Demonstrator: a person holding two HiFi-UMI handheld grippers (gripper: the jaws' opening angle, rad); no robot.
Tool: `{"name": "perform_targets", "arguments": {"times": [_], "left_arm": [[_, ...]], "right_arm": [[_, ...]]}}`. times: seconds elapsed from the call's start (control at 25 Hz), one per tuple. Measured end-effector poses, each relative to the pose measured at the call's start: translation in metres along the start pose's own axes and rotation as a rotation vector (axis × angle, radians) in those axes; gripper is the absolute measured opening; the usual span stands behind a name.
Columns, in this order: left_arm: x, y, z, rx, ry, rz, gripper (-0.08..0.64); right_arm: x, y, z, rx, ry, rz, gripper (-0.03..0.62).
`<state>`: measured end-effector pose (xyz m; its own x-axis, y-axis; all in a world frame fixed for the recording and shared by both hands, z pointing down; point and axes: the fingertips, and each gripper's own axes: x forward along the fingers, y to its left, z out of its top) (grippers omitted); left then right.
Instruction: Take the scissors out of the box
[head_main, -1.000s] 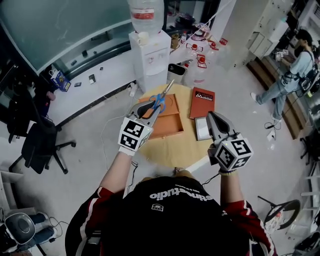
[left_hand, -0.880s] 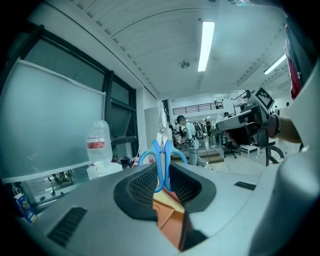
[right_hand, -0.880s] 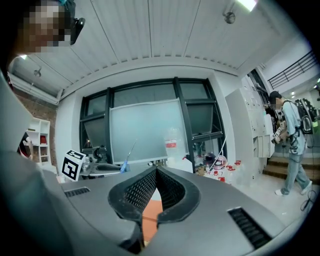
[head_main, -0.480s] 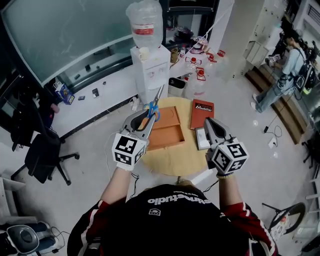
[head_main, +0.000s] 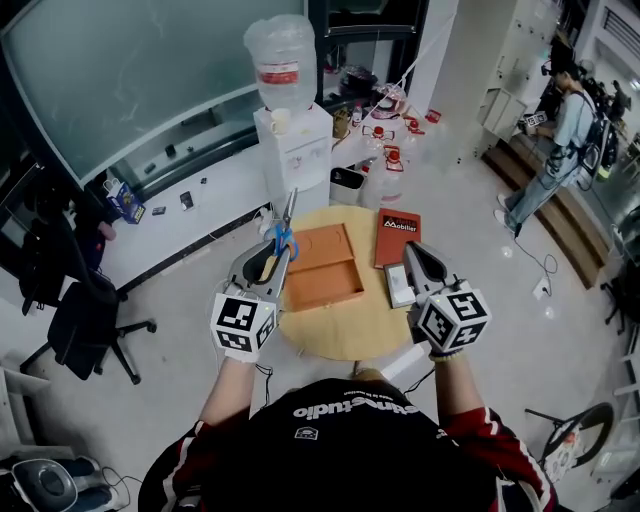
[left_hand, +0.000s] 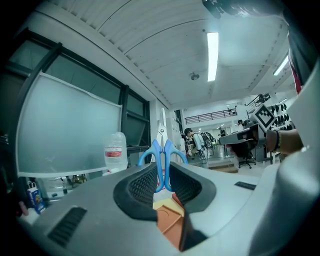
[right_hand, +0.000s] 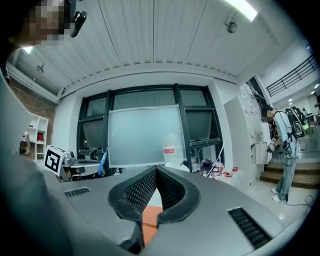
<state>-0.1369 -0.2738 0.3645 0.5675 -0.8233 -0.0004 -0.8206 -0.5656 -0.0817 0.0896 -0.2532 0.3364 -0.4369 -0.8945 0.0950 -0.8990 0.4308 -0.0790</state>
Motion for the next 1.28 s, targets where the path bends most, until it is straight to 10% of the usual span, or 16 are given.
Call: {"name": "perform_targets", "arguments": {"times": [1.28], "left_arm": [[-0.018, 0.012, 0.012, -0.024, -0.035, 0.046, 0.089]], "right_arm": [[-0.006, 0.002, 0.000, -0.021, -0.009, -0.039, 0.026]]}}
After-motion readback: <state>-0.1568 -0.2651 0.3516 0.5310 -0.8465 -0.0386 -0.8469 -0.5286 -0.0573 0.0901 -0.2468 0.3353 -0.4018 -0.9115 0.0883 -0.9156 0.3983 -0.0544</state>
